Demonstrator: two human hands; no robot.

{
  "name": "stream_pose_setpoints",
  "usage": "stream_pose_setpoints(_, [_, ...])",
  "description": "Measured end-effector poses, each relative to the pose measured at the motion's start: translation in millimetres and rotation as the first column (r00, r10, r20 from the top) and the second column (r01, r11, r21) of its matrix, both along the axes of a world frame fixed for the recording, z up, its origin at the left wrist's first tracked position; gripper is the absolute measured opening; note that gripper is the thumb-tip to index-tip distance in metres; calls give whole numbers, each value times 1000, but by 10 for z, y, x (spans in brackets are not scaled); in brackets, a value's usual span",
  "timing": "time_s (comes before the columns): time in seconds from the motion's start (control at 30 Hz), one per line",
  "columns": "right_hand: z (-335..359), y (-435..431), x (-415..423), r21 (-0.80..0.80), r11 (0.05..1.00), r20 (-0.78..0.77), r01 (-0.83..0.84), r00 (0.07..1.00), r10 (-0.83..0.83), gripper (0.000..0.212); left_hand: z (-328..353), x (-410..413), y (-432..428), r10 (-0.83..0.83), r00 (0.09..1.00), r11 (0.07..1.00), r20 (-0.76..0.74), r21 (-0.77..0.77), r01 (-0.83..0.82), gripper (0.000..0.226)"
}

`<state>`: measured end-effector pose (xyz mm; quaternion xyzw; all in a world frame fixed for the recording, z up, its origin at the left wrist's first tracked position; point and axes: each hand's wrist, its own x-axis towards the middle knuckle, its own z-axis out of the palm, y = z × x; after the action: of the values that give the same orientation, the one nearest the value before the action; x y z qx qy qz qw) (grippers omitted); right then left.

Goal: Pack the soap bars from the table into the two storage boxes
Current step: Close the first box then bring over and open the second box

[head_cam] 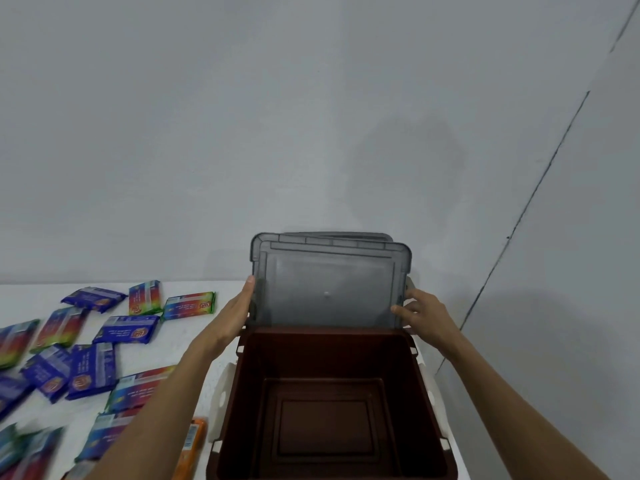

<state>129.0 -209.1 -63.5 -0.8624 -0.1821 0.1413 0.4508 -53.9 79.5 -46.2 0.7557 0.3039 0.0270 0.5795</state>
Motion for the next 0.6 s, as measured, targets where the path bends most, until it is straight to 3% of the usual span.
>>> stream_pose_setpoints(0.1, [-51, -26, 53, 21, 1000, -80, 1, 997, 1, 20, -91, 43, 27, 5, 1000, 1000, -22, 1, -5, 78])
stream_pose_setpoints(0.2, [-59, -44, 97, 82, 997, -161, 14, 987, -1, 28, -165, 97, 25, -7, 999, 1000, -43, 4, 7, 78])
stream_pose_setpoints(0.37, [-89, 15, 93, 31, 997, -156, 70, 986, -65, 44, -260, 192, 59, -18, 994, 998, -105, -68, 10, 85])
stream_pose_setpoints(0.6, [-196, -3, 73, 58, 996, -238, 73, 970, -57, 44, -304, 220, 150, -21, 989, 990, -148, -143, 0, 84])
